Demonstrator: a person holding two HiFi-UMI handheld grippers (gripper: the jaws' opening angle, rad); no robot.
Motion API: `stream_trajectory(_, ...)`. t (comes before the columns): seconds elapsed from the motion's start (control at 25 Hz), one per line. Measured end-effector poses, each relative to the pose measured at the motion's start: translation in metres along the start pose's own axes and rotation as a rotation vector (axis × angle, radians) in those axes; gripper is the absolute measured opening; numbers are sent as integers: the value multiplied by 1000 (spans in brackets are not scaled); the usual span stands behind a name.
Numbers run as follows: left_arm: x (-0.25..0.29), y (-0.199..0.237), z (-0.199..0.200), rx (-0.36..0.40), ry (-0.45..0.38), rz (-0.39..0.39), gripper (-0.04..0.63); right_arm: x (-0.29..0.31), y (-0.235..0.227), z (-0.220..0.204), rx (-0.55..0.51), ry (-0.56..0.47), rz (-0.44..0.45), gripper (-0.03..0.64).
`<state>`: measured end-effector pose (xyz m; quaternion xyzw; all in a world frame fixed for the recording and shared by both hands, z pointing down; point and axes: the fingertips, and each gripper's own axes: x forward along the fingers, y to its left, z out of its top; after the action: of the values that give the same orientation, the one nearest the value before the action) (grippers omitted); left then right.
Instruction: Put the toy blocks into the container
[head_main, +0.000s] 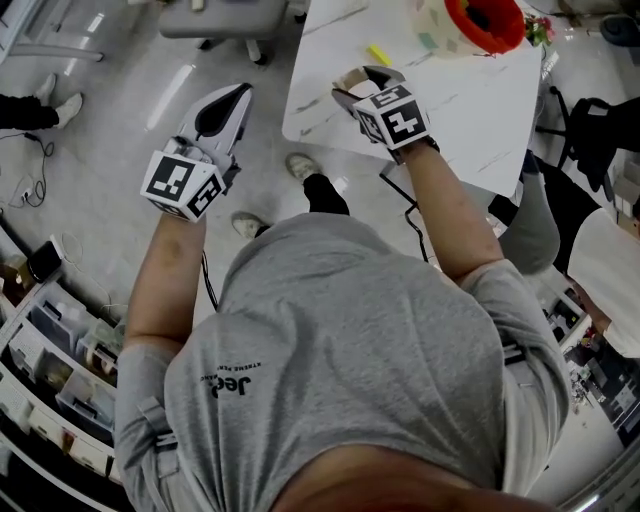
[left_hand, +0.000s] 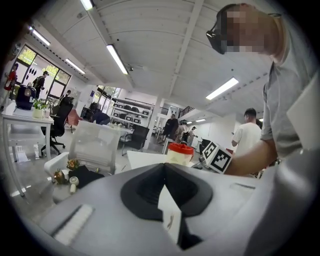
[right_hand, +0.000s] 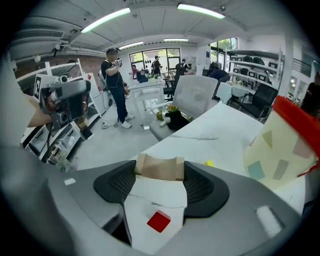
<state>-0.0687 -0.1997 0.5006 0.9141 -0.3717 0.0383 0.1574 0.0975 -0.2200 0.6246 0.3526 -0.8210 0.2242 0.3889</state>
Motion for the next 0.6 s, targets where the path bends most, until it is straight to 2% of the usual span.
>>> stream_trajectory(0.24,36,-15,46,34,-36,-49,57,-60,-40,45,13,-133,-56,298)
stream_trajectory(0.6,97,-44,106,103,-66,-124,57,-152,-129,94,42,-284,-172,298)
